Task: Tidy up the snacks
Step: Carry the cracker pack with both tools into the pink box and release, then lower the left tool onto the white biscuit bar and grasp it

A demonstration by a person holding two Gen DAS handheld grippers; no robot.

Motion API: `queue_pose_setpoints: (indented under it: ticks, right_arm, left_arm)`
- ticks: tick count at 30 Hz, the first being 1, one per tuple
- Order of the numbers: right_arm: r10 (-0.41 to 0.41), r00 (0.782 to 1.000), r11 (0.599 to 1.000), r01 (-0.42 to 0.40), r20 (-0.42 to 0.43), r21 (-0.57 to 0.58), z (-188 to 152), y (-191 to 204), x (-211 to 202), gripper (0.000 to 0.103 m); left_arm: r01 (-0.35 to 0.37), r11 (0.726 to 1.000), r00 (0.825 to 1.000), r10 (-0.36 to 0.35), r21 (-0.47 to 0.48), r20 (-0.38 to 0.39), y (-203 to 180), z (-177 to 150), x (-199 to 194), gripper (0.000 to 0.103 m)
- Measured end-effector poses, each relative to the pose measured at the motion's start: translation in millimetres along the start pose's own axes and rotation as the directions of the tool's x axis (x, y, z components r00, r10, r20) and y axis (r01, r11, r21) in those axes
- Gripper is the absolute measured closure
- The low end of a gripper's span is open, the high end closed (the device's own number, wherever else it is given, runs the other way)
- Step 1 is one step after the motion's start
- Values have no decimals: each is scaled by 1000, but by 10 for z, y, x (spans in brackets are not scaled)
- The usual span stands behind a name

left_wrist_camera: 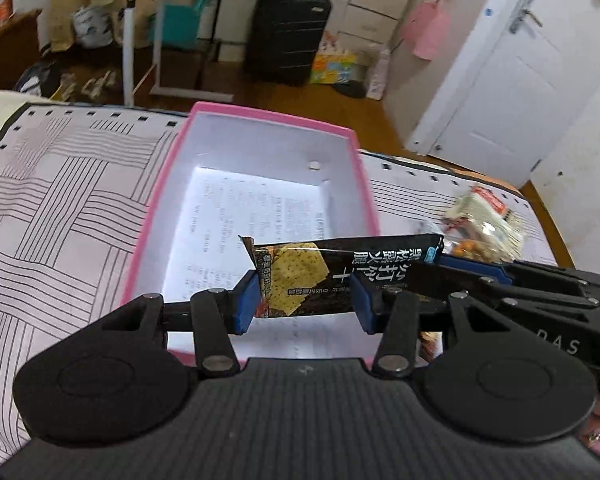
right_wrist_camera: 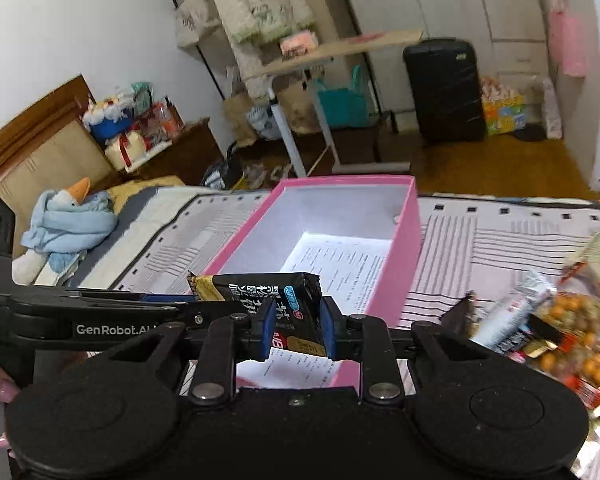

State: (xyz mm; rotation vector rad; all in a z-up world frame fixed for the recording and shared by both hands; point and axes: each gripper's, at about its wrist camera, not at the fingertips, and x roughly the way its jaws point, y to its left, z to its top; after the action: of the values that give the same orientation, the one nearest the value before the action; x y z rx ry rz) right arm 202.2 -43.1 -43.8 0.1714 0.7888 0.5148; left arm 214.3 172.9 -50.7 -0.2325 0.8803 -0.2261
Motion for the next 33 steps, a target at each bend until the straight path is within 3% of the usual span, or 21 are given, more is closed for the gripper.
queue_pose_setpoints:
  ticks: [12, 16, 20, 24, 33]
  right_arm:
    - [-65, 989, 997, 61, -130, -36, 104, -43, 616, 69]
    - [-107, 982, 993, 98, -153, -69, 124, -31, 673, 67]
    - [-102, 977, 994, 95, -188, -47, 116, -53, 662, 67]
    - [-95, 975, 995, 86, -200, -51, 76, 16, 621, 61]
    - [-115, 972, 992, 100, -203, -83, 8, 146, 314, 60]
  left_arm:
    - [-65, 998, 993, 65, 1, -97, 191, 191, 580, 56]
    - [-85, 996, 992, 84, -3, -91, 195, 209, 668, 56]
    - [-104, 994, 990, 106, 17, -90, 184, 188, 663, 54]
    - [-101, 995, 992, 99, -23, -83, 224, 111, 596, 54]
    - [-167, 984, 986, 168, 59, -8, 33, 18, 125, 54]
